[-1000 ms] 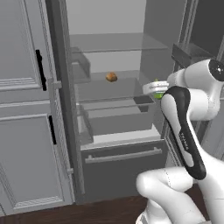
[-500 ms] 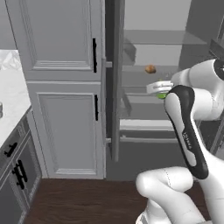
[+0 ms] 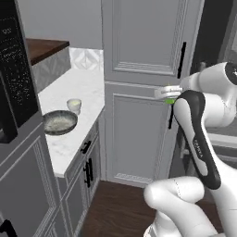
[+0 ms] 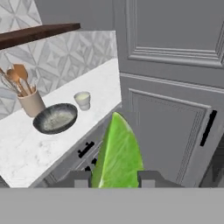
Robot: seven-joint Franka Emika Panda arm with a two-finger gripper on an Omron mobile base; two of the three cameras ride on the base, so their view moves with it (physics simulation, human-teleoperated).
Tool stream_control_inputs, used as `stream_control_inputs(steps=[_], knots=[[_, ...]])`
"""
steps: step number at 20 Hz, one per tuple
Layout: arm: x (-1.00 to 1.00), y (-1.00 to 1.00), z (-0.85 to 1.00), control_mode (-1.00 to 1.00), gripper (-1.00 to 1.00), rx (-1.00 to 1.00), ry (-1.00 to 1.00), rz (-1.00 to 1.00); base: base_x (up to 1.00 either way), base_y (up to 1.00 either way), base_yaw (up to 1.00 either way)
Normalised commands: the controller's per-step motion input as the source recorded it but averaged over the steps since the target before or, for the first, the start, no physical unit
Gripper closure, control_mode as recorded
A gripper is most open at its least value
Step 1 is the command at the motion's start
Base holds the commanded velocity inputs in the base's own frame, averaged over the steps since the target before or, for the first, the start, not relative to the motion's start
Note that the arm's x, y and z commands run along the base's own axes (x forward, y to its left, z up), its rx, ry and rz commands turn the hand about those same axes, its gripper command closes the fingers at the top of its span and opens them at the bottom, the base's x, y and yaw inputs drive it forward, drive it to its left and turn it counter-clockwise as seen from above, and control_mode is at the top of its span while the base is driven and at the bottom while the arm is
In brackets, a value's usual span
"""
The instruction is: Grab a lemon wedge from the fridge and one ice cube from the ice bowl, and put them in the glass of lemonade.
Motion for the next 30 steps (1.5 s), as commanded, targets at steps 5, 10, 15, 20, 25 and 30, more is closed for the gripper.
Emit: stream_control_inputs(steps=[5,10,15,20,25,30], knots=[[0.00,0.00,0.00,1.00,1.00,0.00,0.00,0.00,0.87,0.33,0.07],[0.00,0.00,0.00,1.00,1.00,0.00,0.00,0.00,0.88,0.00,0.00],[0.00,0.00,0.00,1.00,1.00,0.00,0.00,0.00,0.50,0.15,0.06],[0.00,0.00,0.00,1.00,1.00,0.00,0.00,0.00,0.39,0.38,0.14],[0.00,0.00,0.00,1.00,1.00,0.00,0.00,0.00,0.59,0.36,0.13],[0.00,0.00,0.00,1.00,1.00,0.00,0.00,0.00,0.79,0.18,0.12]])
